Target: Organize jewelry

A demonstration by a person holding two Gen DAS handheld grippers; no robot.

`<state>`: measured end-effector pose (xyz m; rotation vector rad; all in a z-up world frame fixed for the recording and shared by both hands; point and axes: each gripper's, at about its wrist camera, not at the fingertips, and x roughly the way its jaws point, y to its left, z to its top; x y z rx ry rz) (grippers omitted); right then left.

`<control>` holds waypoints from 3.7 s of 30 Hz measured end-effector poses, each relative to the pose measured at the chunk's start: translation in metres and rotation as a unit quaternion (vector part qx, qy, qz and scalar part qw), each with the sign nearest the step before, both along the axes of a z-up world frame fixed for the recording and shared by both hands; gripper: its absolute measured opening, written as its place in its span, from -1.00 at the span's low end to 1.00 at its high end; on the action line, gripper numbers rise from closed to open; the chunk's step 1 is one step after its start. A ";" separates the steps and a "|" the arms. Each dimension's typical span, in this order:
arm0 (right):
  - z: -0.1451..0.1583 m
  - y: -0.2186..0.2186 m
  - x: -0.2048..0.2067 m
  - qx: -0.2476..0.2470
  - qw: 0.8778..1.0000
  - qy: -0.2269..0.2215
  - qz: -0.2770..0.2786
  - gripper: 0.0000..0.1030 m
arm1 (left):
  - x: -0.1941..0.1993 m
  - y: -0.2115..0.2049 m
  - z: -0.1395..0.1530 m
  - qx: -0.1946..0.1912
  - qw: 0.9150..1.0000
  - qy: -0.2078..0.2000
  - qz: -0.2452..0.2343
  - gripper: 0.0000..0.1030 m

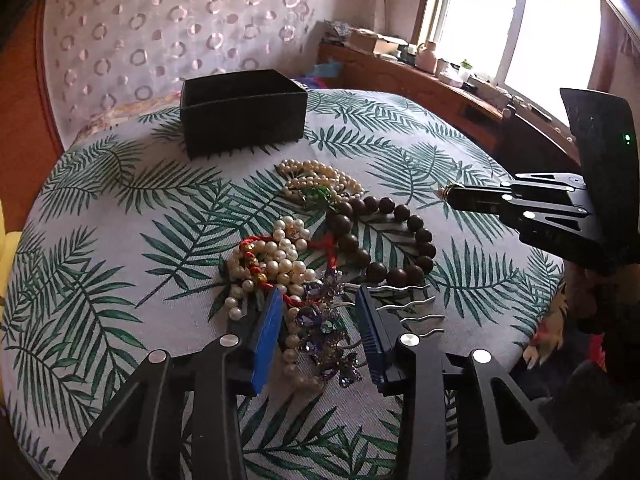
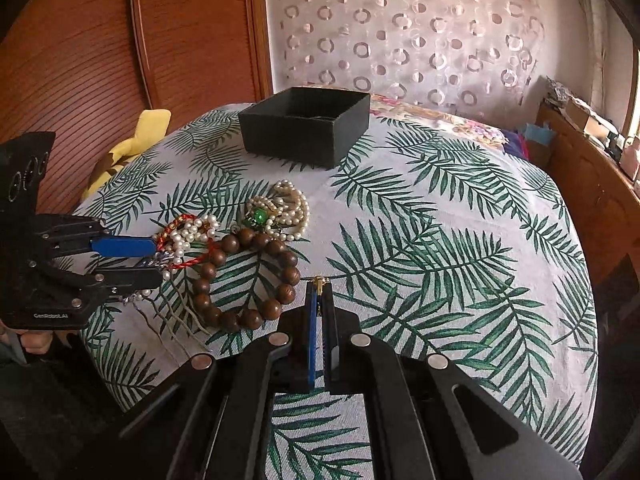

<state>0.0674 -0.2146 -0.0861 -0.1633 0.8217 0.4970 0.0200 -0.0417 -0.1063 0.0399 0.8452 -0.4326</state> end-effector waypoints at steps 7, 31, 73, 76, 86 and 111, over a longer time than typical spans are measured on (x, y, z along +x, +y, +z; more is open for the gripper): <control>-0.003 0.005 0.002 0.001 1.000 0.003 0.005 -0.94 | 0.000 -0.001 0.000 -0.008 1.000 -0.001 -0.008 -0.61; 0.028 0.026 0.043 0.015 0.999 -0.043 0.015 -0.94 | 0.048 0.035 0.041 -0.010 0.996 -0.070 0.051 -0.64; 0.025 0.078 0.176 0.035 0.999 -0.029 0.027 -0.62 | 0.164 0.049 0.077 0.013 0.988 -0.112 0.106 -0.64; 0.028 0.070 0.172 0.043 0.998 -0.030 0.021 -0.62 | 0.173 0.045 0.076 0.014 0.988 -0.108 0.107 -0.64; 0.036 0.047 0.143 0.053 0.998 -0.040 0.010 -0.61 | 0.203 0.027 0.063 0.038 0.990 -0.094 0.103 -0.63; -0.002 0.026 0.055 0.045 0.999 -0.001 0.015 -0.61 | 0.135 0.040 0.062 0.027 0.986 -0.126 0.108 0.74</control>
